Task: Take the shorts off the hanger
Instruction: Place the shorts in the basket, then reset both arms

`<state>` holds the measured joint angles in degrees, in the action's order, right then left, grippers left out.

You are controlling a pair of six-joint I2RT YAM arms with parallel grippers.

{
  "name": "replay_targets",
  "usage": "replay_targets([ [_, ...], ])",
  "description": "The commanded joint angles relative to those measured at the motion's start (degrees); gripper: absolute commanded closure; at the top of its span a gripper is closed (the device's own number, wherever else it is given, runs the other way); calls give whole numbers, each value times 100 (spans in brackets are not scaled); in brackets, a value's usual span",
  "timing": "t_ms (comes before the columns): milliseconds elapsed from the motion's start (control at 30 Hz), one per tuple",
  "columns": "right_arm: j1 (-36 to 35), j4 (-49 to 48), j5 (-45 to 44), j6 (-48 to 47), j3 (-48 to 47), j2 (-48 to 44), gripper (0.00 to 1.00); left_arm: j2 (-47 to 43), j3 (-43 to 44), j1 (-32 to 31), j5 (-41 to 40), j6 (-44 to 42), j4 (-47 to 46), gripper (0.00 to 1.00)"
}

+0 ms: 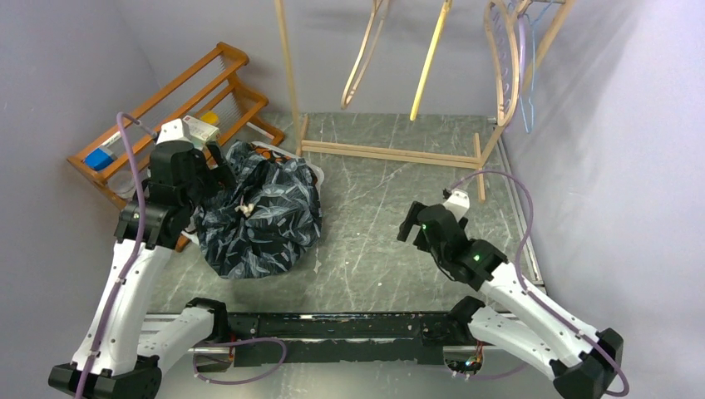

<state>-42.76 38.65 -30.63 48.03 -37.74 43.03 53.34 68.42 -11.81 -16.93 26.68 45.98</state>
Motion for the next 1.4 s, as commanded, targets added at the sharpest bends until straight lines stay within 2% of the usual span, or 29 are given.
replay_targets([
  [0, 887, -1019, 1133, -1215, -23, 378, 0, -196, 208, 7, -438, 226, 51, 0],
  [67, 1713, -1403, 2107, -1679, 69, 611, 0, -249, 255, 4, -570, 321, 148, 0],
  [167, 2410, -1411, 2347, -2108, -115, 879, 0, -343, 290, 5, -777, 436, 341, 1],
  [267, 2465, -1436, 2298, -2640, -456, 927, 0, -431, 331, 5, -883, 577, 551, 1],
  [367, 2465, -1517, 2934, -3036, -847, 993, 0, -496, 296, 5, -1033, 701, 684, 0],
  [733, 2449, -1181, 2036, -2786, -1451, 1046, 0, -613, 225, 4, -1101, 736, 838, 0],
  [1033, 2454, -1343, 3015, -3083, -1695, 848, 0, -575, 163, 8, -1069, 814, 884, 0],
  [1367, 2455, -1090, 2738, -3093, -1885, 763, 0, -382, 265, 4, -1038, 935, 1015, 0],
])
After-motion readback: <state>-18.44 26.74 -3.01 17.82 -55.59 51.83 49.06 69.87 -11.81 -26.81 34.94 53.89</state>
